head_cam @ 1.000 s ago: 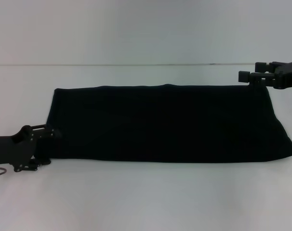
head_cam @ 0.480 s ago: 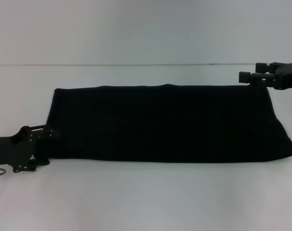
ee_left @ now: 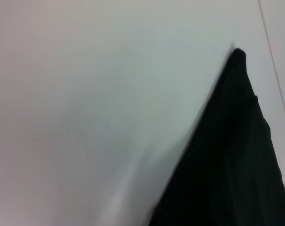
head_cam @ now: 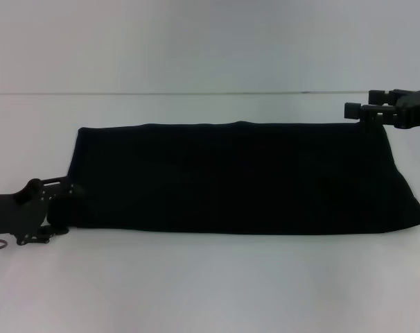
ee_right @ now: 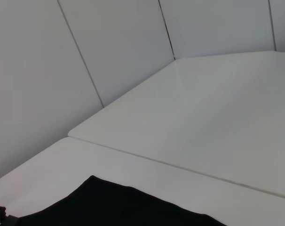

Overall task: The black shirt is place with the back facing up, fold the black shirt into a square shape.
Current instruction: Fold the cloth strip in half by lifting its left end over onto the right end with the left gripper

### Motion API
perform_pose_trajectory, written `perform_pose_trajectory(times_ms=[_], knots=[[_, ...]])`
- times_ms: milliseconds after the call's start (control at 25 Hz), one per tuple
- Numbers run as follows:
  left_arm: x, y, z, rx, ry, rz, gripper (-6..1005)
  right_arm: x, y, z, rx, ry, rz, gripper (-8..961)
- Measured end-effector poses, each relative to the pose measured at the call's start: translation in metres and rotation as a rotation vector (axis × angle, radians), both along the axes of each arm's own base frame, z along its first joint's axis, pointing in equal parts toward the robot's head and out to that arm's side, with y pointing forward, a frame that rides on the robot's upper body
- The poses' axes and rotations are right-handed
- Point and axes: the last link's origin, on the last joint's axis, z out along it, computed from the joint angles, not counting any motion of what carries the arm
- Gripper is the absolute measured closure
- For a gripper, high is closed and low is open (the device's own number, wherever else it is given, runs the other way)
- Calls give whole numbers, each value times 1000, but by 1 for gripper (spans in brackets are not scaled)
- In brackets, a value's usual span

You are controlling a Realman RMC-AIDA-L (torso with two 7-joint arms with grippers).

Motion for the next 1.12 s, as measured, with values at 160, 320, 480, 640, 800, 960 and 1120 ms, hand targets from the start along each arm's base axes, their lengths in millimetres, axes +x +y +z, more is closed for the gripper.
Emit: perform_pose_trajectory(times_ms=[160, 320, 480, 640, 800, 960, 1120], knots=[[1, 2, 1, 6, 7, -8, 156, 1, 0, 0, 1, -1, -1, 38], [1, 4, 2, 10, 14, -13, 156, 1, 0, 0, 2, -1, -2, 38], [1, 4, 2, 10, 17, -21, 157, 1, 0, 1, 3, -2, -2, 39], [3, 6, 0, 5, 18, -32, 159, 1, 0, 1, 4, -1, -2, 38], [5, 7, 0, 2, 23, -44, 161, 1, 0, 1, 4, -1, -2, 39], [6, 9, 2, 0, 35, -63, 163, 1, 0, 1, 4, -1, -2, 39], [4, 8, 1, -4, 48, -73, 281, 1, 0, 1, 4, 0, -2, 38]])
